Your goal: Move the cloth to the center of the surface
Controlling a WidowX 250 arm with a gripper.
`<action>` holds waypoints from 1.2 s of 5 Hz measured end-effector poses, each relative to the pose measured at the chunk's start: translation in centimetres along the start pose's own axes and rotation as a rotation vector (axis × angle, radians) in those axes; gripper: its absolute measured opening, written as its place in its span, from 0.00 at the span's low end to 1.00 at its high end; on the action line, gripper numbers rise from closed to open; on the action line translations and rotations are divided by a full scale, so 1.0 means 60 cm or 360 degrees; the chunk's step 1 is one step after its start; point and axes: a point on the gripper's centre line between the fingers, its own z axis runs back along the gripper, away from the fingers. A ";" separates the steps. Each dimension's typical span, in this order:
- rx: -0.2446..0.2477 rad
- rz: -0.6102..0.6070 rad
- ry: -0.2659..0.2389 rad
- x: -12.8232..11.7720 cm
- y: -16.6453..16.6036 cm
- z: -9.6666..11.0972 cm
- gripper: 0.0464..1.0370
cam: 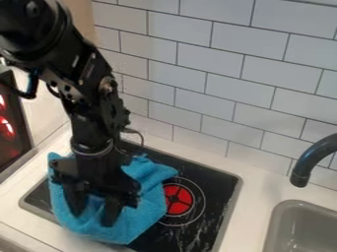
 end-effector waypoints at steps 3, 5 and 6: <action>-0.0084 0.0116 -0.0028 0.037 0.003 0.067 0.96; -0.0219 0.0206 -0.0053 0.062 0.007 0.138 0.96; -0.0212 0.0193 -0.0041 0.065 0.009 0.146 0.96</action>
